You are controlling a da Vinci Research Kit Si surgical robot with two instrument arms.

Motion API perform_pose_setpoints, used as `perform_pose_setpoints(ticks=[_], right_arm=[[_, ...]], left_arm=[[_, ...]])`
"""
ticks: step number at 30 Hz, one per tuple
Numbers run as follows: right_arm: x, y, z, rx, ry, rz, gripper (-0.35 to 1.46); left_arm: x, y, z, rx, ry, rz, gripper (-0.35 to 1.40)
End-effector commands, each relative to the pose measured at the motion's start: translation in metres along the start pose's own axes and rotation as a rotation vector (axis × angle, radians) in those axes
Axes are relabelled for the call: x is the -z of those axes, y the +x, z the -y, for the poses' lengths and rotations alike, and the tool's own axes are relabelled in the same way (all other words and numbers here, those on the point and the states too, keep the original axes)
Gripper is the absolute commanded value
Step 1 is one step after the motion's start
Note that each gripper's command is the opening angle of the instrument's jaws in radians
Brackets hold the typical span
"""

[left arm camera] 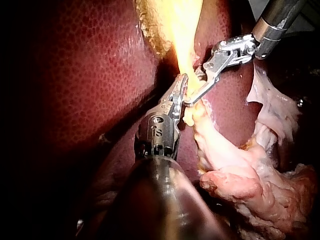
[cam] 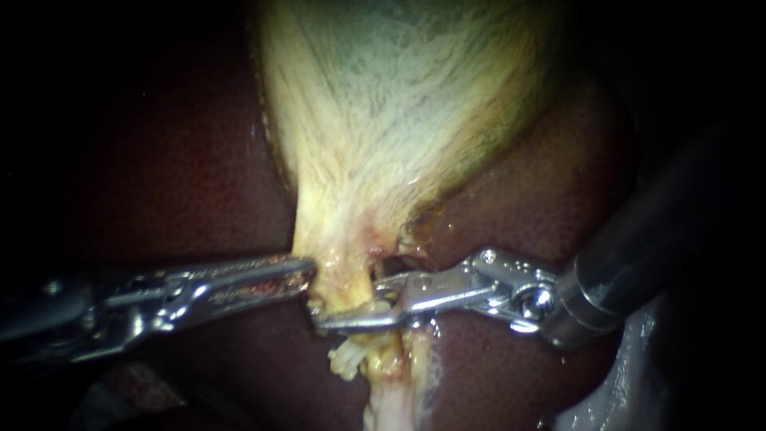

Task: Going back third clip left tube

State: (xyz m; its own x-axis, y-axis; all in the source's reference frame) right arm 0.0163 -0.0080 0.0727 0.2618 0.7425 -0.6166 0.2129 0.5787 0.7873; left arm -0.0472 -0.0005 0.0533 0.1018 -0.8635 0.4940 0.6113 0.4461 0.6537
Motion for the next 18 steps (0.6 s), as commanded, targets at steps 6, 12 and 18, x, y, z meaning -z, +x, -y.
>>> perform_pose_setpoints(ticks=[6,12,18], right_arm=[[-0.0002,-0.0005,0.0,-0.002,0.0,0.002,-0.35],[-0.0009,-0.0011,-0.0004,-0.004,0.001,0.004,0.27],[-0.0003,-0.0013,-0.0011,0.026,-0.001,0.006,0.44]], left_arm=[[0.0,0.0,0.0,0.0,0.0,0.0,-0.35],[0.0,0.0,0.0,0.0,0.0,0.0,-0.35],[0.0001,0.0001,0.0,0.0,0.0,0.0,-0.35]])
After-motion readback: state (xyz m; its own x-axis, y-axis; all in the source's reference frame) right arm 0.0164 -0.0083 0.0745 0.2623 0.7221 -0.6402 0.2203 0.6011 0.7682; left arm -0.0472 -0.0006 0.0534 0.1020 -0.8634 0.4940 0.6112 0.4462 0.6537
